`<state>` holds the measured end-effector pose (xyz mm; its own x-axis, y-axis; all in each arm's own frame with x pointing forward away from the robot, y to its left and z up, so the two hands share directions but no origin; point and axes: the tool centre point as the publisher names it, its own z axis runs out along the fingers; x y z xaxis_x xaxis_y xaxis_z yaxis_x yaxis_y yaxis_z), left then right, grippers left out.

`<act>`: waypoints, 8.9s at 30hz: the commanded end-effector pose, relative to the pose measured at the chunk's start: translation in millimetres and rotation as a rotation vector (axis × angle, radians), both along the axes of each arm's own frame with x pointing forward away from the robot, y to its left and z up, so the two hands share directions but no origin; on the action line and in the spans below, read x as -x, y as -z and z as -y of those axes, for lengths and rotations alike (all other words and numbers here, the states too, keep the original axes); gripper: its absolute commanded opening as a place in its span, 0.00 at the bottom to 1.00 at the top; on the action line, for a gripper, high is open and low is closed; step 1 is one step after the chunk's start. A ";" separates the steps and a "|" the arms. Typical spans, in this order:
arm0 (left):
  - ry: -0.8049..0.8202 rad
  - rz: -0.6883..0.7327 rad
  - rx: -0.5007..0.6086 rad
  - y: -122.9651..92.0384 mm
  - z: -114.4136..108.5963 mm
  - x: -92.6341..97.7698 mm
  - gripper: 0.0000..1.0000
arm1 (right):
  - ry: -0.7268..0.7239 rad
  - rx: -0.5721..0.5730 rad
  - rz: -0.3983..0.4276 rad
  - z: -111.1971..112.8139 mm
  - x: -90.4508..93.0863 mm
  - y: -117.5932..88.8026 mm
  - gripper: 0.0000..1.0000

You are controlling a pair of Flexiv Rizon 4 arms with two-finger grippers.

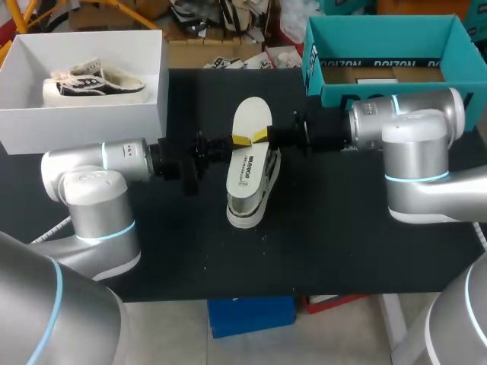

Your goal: Take the shoe out of the shoebox, open the shoe tongue, remove and reinsert the insole, then place the shoe into the shoebox

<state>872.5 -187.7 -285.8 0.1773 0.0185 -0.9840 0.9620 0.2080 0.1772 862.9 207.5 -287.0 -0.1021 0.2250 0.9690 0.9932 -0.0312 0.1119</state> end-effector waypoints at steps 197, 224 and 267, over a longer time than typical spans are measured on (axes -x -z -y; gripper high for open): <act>0.404 -0.188 -0.861 75.2 -18.8 77.0 0.00 | 0.558 0.317 0.013 85.9 127.7 -82.2 1.00; 0.309 -0.272 -0.773 69.0 -18.1 69.0 0.00 | 0.558 0.317 0.013 85.9 127.7 -82.2 1.00; 0.175 -0.424 -0.601 56.3 -19.0 94.0 0.00 | 0.558 0.317 0.013 85.9 127.7 -82.2 1.00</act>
<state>776.7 -165.7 -338.4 -0.1654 0.5783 -0.7988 0.9825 0.0268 -0.1841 735.8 127.4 -202.2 0.1014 0.5354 0.8385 0.8186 -0.5239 0.2356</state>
